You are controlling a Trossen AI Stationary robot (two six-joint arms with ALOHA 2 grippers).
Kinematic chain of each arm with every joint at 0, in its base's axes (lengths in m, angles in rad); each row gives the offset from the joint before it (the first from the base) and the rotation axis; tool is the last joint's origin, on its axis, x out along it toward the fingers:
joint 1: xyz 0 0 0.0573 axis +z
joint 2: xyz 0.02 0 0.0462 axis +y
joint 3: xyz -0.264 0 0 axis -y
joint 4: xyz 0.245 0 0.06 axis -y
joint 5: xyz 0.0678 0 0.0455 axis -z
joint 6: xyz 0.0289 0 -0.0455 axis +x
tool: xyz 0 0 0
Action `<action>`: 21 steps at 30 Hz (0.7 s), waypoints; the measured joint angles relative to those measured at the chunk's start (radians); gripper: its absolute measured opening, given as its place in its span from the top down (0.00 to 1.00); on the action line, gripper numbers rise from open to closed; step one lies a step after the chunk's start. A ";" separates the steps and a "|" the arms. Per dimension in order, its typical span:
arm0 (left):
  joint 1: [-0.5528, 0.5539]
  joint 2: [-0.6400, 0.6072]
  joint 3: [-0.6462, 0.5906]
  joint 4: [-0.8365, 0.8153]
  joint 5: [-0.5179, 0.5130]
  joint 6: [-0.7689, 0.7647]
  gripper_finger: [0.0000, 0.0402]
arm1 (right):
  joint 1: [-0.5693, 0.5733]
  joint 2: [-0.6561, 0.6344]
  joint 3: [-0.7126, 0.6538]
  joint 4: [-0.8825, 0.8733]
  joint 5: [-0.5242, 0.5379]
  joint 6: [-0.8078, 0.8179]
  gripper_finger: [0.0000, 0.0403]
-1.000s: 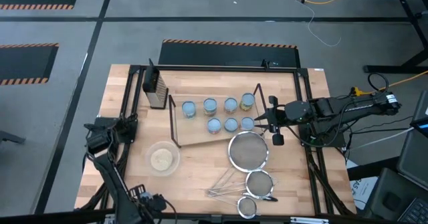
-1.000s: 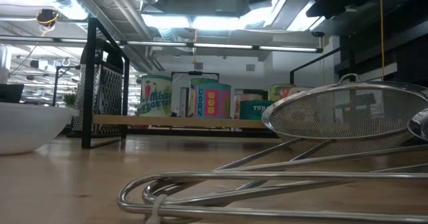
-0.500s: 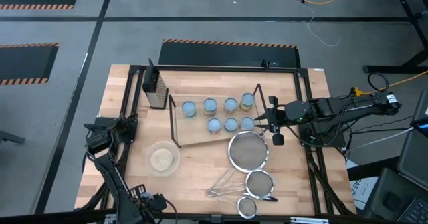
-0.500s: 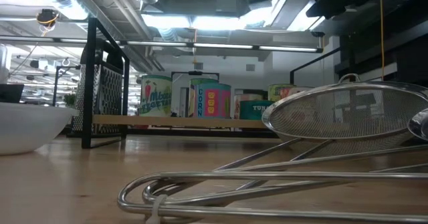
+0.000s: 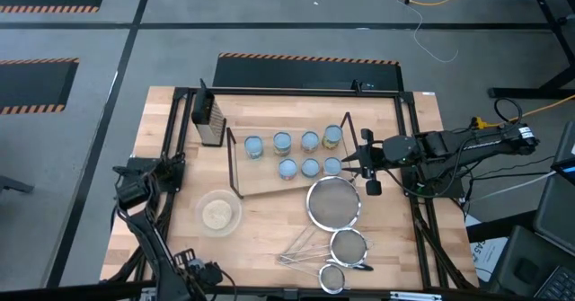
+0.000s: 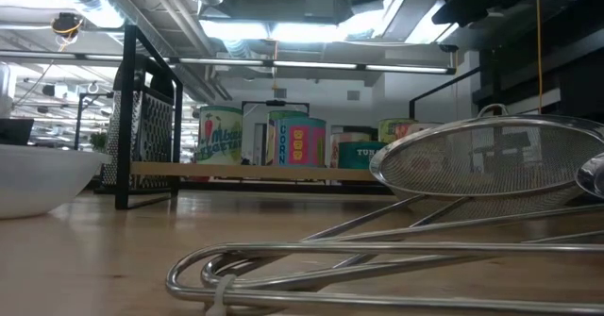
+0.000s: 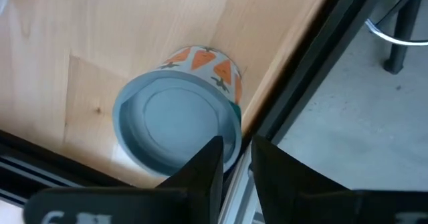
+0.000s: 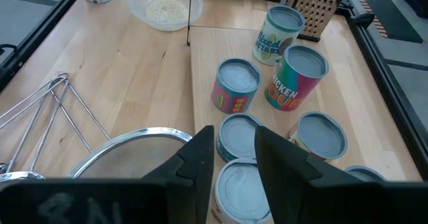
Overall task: Pick and place cans onto a shelf
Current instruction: Put the small white can on the shelf
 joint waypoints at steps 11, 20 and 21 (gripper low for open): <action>0.004 0.023 0.001 -0.002 0.008 0.000 0.89 | 0.000 0.000 0.000 0.000 0.000 0.000 0.72; 0.055 0.025 0.020 0.004 0.011 0.047 0.99 | 0.000 0.000 0.000 0.000 0.000 0.000 0.72; 0.069 0.026 0.034 0.006 0.007 0.075 0.99 | 0.000 0.000 0.000 0.000 0.000 0.000 0.72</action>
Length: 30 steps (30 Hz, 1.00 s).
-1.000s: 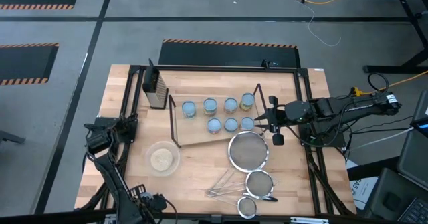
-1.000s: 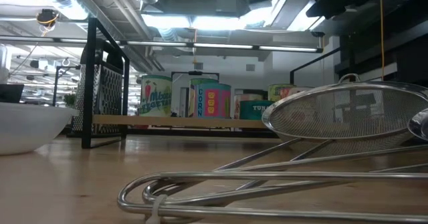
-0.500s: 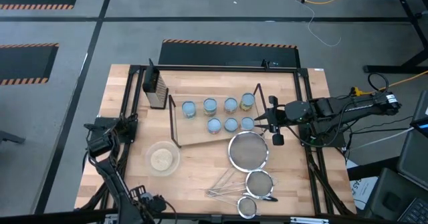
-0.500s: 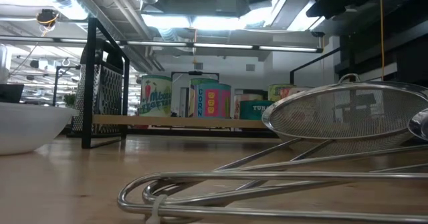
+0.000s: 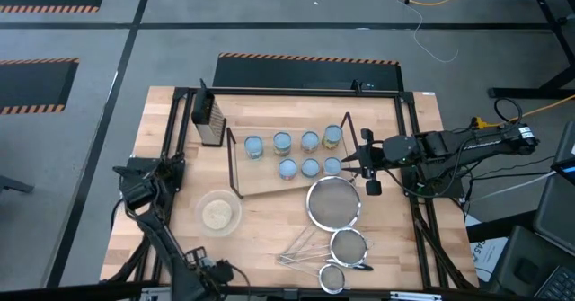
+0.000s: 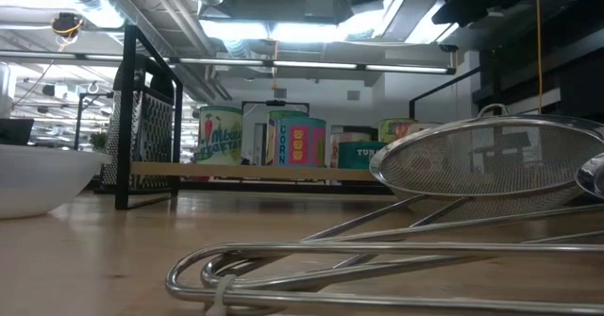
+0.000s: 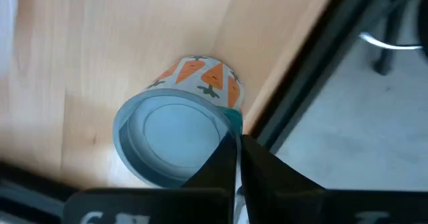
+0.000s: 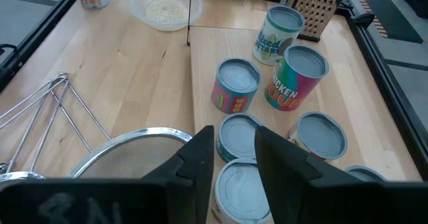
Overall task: Pick and place cans onto a shelf
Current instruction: Put the small white can on the shelf
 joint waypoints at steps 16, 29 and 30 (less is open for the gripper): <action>0.397 -0.002 0.294 -0.026 0.020 0.719 1.00 | 0.000 0.000 0.000 0.000 0.000 0.000 0.72; 0.702 -0.002 0.305 -0.210 -0.063 0.851 1.00 | 0.000 0.000 0.000 0.000 0.000 0.000 0.72; 0.719 -0.002 0.305 -0.224 -0.082 0.851 1.00 | 0.000 0.000 0.000 0.000 0.000 0.000 0.72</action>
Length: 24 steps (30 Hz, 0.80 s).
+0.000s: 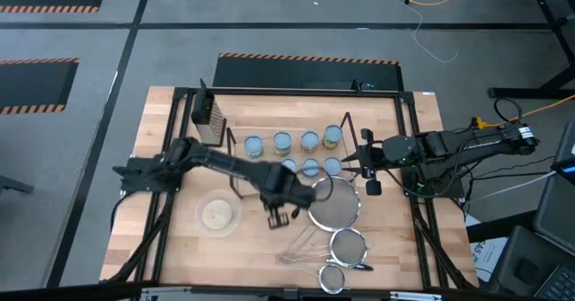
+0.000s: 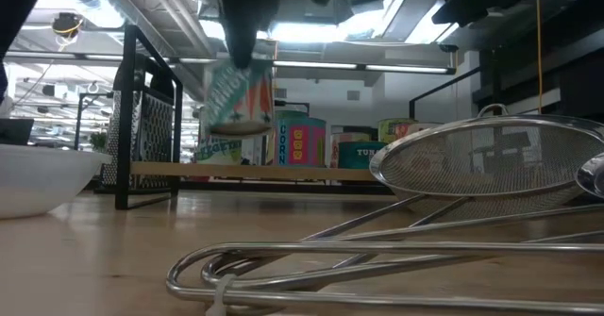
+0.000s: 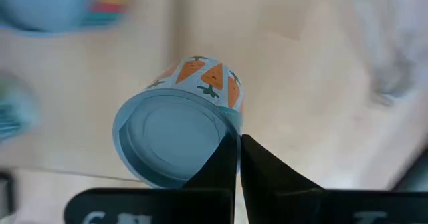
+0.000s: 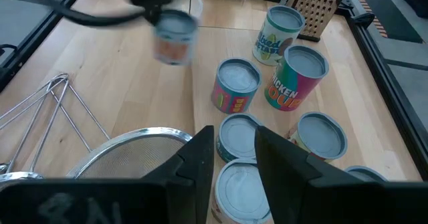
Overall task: Pick and place cans onto a shelf
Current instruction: Put the small white can on the shelf
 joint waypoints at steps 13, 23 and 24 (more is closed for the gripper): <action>0.123 -0.002 -0.048 -0.081 -0.053 0.001 1.00 | 0.000 0.000 0.000 0.000 0.000 0.002 0.72; 0.152 -0.003 -0.167 -0.065 -0.050 0.001 1.00 | 0.000 0.000 0.000 0.000 0.000 0.000 0.72; 0.154 -0.003 -0.169 -0.065 -0.051 0.001 1.00 | 0.000 0.000 0.000 -0.001 0.000 0.000 0.72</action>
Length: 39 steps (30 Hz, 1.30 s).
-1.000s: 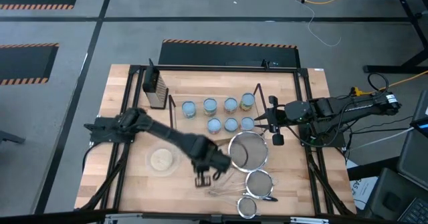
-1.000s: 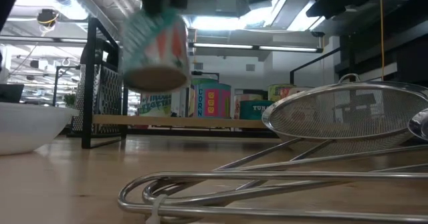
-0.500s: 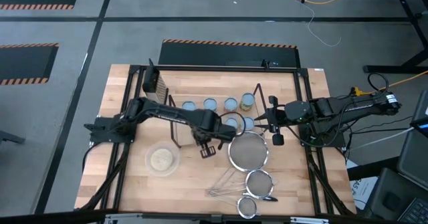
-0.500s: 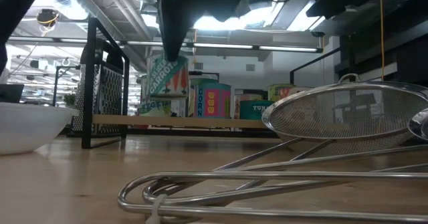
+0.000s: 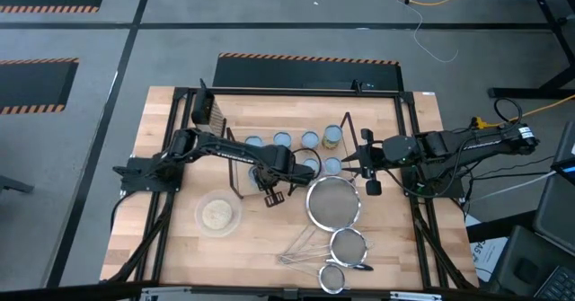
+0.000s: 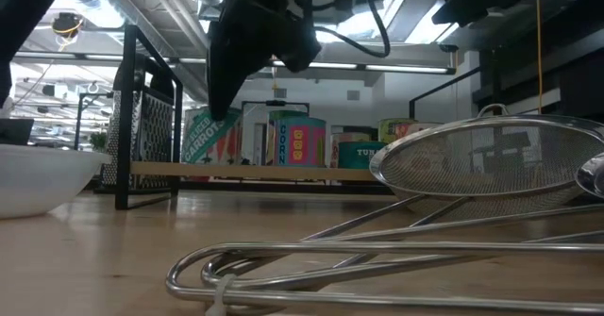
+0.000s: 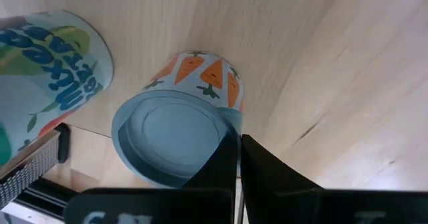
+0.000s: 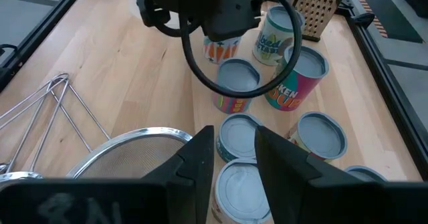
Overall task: Pick and place cans onto a shelf
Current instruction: Put the small white can on the shelf
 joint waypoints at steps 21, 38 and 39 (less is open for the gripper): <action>0.020 0.000 -0.001 0.041 0.002 -0.063 0.99 | 0.000 0.000 0.000 0.000 0.000 -0.001 0.72; 0.020 0.000 -0.002 0.045 0.002 -0.056 0.89 | 0.000 0.000 0.000 0.000 0.000 -0.001 0.72; 0.020 0.001 -0.002 0.045 0.002 -0.056 0.88 | 0.000 0.000 0.000 0.000 0.000 -0.001 0.72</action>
